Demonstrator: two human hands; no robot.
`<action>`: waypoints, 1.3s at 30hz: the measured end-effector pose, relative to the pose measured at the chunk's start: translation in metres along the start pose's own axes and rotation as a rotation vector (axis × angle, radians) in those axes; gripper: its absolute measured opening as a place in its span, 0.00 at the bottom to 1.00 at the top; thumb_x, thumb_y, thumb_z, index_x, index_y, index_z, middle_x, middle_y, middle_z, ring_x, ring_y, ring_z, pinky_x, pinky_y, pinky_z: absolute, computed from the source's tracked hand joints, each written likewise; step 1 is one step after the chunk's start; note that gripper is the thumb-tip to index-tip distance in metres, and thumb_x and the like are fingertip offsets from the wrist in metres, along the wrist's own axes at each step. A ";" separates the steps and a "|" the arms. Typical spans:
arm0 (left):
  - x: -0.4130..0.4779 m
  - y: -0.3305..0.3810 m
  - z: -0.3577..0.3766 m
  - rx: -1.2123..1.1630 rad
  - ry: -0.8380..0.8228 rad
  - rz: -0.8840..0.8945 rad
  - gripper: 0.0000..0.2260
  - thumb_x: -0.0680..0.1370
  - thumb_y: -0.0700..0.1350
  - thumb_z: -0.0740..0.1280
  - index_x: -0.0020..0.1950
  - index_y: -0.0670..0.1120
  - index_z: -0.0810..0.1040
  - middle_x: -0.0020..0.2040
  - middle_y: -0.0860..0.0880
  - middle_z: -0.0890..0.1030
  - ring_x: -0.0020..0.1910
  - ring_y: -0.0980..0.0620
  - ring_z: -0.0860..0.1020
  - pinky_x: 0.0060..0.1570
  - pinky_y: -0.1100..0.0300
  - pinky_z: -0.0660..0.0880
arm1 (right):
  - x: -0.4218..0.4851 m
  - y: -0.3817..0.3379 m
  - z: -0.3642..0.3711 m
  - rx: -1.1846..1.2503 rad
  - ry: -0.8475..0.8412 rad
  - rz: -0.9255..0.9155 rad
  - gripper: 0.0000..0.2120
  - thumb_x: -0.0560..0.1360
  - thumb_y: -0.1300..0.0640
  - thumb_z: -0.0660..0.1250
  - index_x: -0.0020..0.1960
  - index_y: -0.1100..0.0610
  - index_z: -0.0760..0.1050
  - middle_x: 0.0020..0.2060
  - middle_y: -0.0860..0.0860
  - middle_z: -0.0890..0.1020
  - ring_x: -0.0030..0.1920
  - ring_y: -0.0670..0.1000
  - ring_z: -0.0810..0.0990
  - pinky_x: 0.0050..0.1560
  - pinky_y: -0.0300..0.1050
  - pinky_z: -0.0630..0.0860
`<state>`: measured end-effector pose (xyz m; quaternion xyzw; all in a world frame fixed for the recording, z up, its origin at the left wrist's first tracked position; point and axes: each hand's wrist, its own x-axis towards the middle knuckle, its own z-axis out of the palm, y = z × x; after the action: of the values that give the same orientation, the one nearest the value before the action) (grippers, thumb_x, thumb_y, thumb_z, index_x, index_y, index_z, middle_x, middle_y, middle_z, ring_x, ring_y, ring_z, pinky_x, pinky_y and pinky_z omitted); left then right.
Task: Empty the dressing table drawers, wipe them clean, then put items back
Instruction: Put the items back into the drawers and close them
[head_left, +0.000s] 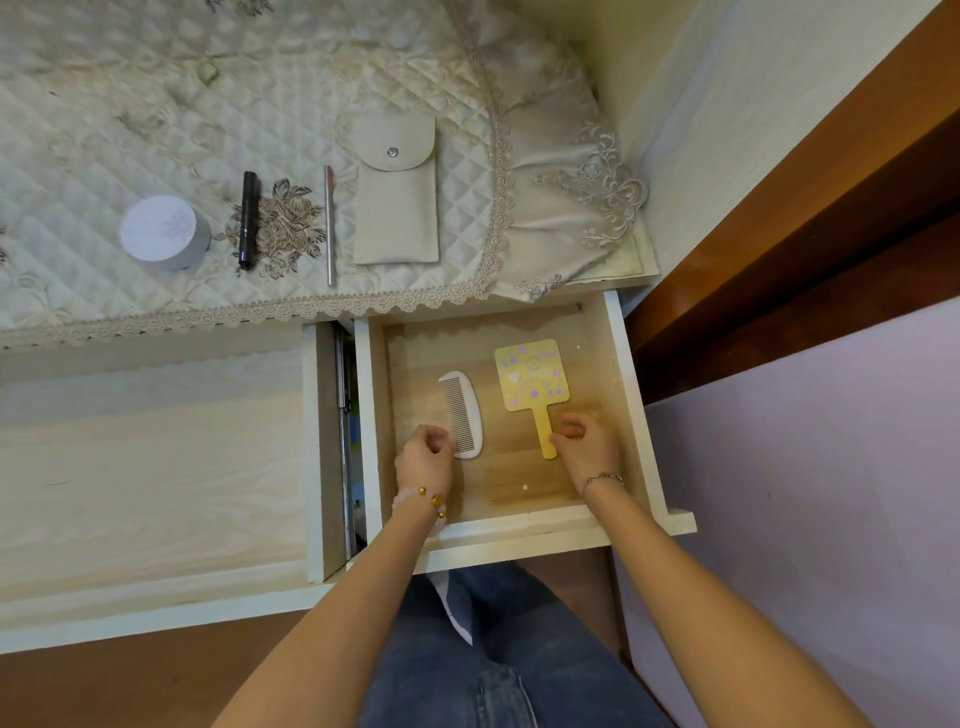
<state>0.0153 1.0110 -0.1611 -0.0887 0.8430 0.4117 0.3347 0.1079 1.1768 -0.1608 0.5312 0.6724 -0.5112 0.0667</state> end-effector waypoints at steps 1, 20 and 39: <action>-0.002 0.004 -0.003 0.026 -0.012 0.042 0.05 0.78 0.42 0.64 0.53 0.46 0.76 0.48 0.48 0.80 0.48 0.49 0.79 0.46 0.58 0.76 | -0.002 -0.003 -0.002 -0.019 0.002 -0.027 0.17 0.74 0.62 0.67 0.63 0.57 0.73 0.57 0.54 0.78 0.56 0.52 0.77 0.48 0.41 0.71; -0.036 0.062 -0.117 0.804 0.462 0.986 0.21 0.76 0.54 0.58 0.60 0.41 0.76 0.56 0.44 0.80 0.55 0.43 0.77 0.54 0.50 0.72 | -0.061 -0.081 -0.051 -0.513 0.224 -0.820 0.29 0.76 0.51 0.64 0.73 0.57 0.59 0.71 0.53 0.66 0.71 0.52 0.61 0.72 0.45 0.57; -0.006 0.037 -0.265 0.796 0.620 0.864 0.23 0.76 0.55 0.56 0.62 0.41 0.75 0.58 0.44 0.79 0.57 0.42 0.76 0.56 0.48 0.72 | -0.101 -0.173 0.059 -0.551 0.216 -0.991 0.27 0.76 0.51 0.64 0.72 0.58 0.62 0.70 0.55 0.67 0.71 0.54 0.62 0.72 0.46 0.56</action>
<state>-0.1255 0.8346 -0.0179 0.2735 0.9476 0.1217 -0.1113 -0.0111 1.0813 -0.0179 0.1648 0.9523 -0.2302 -0.1139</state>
